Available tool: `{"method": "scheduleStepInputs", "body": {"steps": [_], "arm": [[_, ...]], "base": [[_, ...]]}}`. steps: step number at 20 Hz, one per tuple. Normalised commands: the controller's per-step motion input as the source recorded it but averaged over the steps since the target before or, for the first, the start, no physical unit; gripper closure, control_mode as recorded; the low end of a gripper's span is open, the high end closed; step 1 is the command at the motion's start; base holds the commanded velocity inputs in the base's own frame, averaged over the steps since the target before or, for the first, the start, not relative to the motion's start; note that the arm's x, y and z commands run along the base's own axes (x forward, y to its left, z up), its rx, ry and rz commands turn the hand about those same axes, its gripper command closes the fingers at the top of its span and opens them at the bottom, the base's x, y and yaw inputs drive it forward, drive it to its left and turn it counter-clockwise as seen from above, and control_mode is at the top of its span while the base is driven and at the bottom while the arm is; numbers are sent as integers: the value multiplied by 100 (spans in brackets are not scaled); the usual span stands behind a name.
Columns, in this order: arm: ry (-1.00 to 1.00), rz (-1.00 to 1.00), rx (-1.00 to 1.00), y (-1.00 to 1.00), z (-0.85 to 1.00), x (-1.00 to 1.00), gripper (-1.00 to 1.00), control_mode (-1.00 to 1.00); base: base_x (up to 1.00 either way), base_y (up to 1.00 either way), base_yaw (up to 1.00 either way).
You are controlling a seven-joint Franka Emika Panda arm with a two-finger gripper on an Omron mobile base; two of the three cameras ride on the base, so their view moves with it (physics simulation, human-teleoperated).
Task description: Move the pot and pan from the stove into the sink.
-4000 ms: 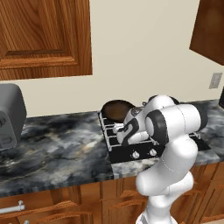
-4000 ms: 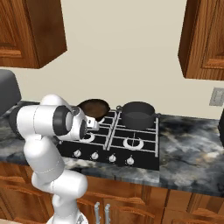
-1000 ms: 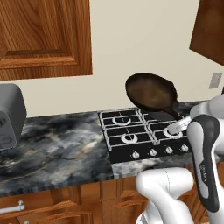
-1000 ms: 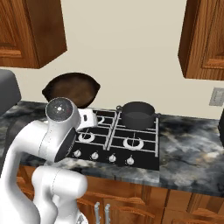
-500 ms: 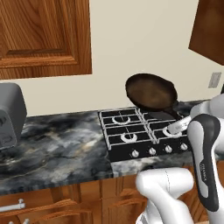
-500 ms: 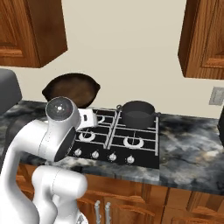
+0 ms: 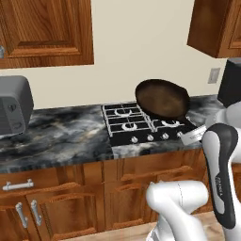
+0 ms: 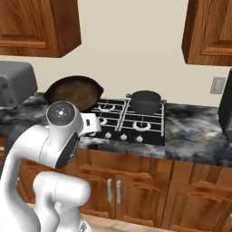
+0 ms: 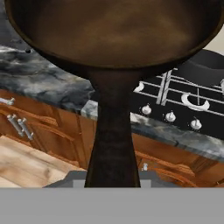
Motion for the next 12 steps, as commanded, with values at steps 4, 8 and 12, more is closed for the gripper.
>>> {"method": "scheduleStepInputs", "body": {"steps": [4,8,12], "arm": [[0,0,0,0,0,0,100,100],[0,0,0,0,0,0,100,100],[0,0,0,0,0,0,100,100]], "base": [[-52,-6,1],[-24,-2,9],[-10,-1,22]]}}
